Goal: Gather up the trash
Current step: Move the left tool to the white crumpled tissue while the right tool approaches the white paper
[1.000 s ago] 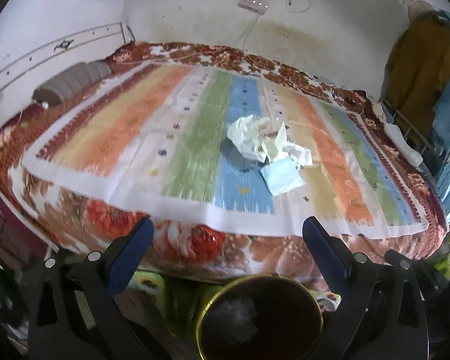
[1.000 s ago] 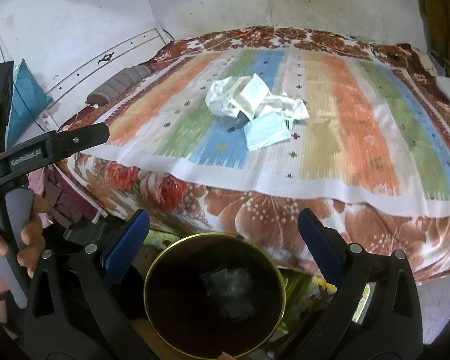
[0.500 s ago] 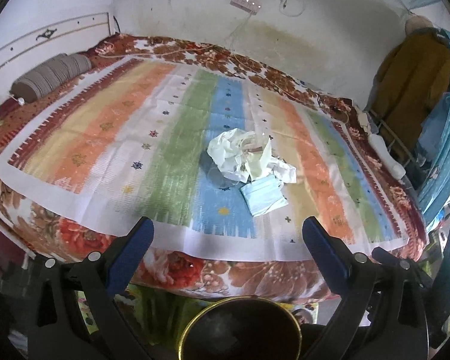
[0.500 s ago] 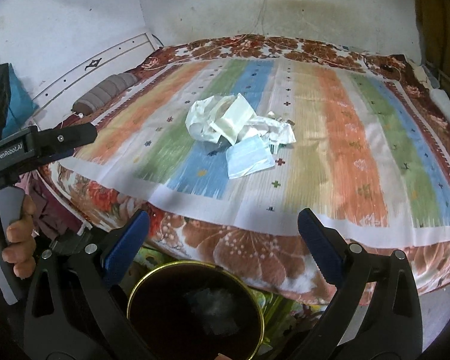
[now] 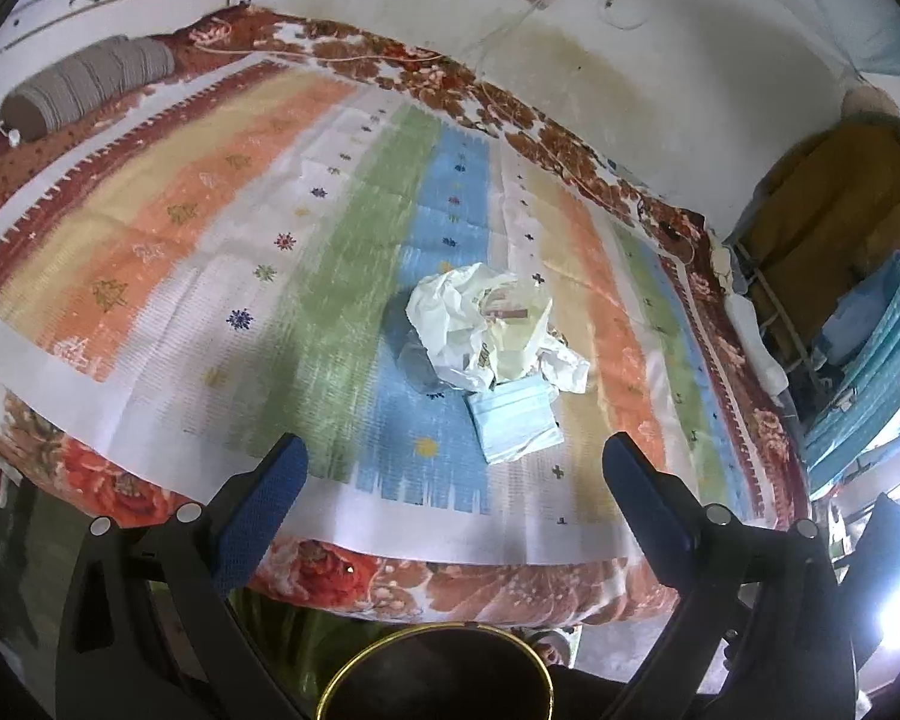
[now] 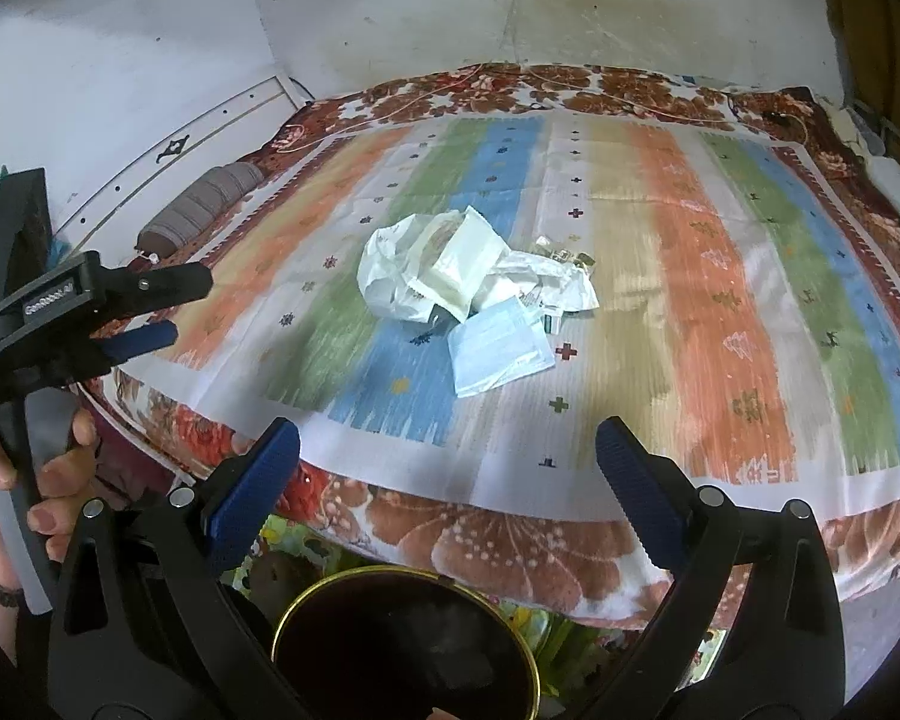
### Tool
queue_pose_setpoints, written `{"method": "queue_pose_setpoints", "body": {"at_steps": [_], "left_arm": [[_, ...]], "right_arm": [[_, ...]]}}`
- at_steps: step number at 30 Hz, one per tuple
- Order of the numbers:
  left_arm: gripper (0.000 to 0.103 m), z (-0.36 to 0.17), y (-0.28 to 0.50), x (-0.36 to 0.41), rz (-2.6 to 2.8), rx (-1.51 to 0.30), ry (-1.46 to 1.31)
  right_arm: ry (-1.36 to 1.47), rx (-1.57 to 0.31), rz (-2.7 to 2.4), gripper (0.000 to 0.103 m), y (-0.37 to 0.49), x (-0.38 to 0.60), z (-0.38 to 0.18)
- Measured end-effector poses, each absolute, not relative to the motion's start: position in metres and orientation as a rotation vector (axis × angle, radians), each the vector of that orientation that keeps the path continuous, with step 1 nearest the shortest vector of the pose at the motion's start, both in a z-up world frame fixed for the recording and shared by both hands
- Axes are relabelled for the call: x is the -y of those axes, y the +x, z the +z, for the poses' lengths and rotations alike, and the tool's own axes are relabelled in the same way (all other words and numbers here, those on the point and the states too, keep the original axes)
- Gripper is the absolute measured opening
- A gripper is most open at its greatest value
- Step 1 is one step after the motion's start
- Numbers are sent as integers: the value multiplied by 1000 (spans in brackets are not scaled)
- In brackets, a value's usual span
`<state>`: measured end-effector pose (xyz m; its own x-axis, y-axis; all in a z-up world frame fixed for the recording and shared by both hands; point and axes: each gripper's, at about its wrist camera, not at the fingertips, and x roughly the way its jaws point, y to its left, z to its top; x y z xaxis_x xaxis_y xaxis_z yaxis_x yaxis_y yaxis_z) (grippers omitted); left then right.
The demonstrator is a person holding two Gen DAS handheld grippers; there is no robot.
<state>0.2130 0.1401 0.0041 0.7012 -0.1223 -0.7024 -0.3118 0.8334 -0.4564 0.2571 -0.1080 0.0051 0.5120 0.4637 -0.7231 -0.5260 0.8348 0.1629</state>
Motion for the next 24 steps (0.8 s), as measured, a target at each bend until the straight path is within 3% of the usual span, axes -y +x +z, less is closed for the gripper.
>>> {"method": "queue_pose_setpoints", "body": {"at_steps": [24], "left_arm": [[75, -43, 295, -171, -34, -837, -684]], "right_arm": [[-59, -876, 536, 90, 329, 66, -6]]}}
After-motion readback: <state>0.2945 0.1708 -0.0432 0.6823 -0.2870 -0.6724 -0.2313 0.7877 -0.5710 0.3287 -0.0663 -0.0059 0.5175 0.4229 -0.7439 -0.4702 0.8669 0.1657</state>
